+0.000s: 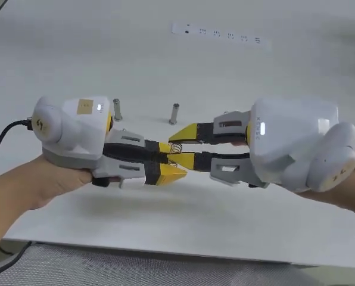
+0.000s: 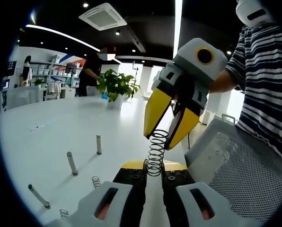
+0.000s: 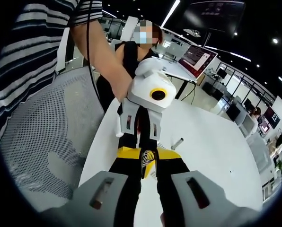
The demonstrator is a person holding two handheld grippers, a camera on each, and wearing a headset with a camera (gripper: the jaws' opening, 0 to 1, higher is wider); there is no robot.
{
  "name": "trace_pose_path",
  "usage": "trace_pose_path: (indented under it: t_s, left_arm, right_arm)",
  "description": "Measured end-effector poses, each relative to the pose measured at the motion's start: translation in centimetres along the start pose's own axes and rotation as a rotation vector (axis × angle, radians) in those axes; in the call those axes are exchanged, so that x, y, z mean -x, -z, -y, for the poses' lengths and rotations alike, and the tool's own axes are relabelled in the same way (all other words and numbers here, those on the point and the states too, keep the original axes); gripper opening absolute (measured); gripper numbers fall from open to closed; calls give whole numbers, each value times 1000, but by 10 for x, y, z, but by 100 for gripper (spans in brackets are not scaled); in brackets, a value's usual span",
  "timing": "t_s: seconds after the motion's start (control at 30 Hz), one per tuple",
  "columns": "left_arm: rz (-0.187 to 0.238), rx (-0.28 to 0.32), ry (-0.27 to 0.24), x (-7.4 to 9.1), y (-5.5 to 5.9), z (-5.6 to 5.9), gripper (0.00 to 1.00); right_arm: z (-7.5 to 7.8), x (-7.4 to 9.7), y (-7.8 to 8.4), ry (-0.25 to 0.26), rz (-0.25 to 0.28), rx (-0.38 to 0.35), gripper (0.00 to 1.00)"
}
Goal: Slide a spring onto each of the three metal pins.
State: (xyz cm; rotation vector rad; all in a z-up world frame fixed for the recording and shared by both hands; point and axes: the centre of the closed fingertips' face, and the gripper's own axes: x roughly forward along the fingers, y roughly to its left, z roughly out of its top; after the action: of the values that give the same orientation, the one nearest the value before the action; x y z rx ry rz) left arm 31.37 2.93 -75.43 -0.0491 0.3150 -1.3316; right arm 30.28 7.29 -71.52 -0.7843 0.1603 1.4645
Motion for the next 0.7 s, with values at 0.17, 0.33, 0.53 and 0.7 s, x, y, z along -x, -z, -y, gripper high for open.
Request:
trace_pose_path:
  t_s: [0.17, 0.33, 0.53, 0.7]
  left_arm:
    - [3, 8, -1, -1, 0, 0, 9]
    - [11, 15, -4, 0, -3, -1, 10]
    - [13, 22, -8, 2, -4, -2, 11]
    - [21, 37, -19, 2, -5, -4, 13]
  right_arm:
    - [1, 0, 0, 1, -7, 13, 12]
    - [2, 0, -1, 5, -5, 12, 12]
    - [3, -1, -2, 4, -7, 16, 12]
    - [3, -1, 0, 8, -15, 23, 12]
